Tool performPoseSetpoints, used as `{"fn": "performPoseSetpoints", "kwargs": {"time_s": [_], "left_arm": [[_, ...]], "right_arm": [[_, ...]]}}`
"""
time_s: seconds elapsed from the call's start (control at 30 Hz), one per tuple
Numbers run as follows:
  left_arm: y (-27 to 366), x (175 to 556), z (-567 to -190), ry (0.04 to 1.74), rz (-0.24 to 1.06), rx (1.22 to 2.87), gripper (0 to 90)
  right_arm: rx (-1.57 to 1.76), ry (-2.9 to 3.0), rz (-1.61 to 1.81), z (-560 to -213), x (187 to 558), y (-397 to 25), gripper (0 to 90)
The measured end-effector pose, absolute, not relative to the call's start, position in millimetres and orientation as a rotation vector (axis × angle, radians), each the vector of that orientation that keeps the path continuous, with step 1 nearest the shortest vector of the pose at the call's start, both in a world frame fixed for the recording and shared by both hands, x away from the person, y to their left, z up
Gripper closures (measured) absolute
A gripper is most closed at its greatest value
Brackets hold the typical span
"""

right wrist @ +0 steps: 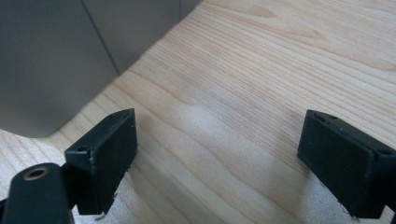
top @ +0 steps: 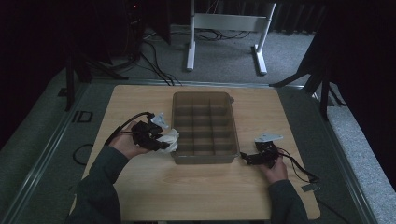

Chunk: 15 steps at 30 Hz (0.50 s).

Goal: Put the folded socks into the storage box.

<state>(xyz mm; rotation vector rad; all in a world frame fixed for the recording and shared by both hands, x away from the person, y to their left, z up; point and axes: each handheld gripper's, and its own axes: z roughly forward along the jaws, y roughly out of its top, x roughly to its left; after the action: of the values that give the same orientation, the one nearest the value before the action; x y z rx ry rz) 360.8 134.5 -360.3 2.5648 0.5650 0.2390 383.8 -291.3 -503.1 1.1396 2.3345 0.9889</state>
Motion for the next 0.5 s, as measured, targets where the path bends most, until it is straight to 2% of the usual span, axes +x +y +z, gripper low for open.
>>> {"fn": "performPoseSetpoints", "kwargs": {"time_s": [0.5], "left_arm": [[119,367,-361,0.492,0.235,2.607,69.4]], "right_arm": [[1.140,2.335,0.989,-503,384,-291,11.5]]}}
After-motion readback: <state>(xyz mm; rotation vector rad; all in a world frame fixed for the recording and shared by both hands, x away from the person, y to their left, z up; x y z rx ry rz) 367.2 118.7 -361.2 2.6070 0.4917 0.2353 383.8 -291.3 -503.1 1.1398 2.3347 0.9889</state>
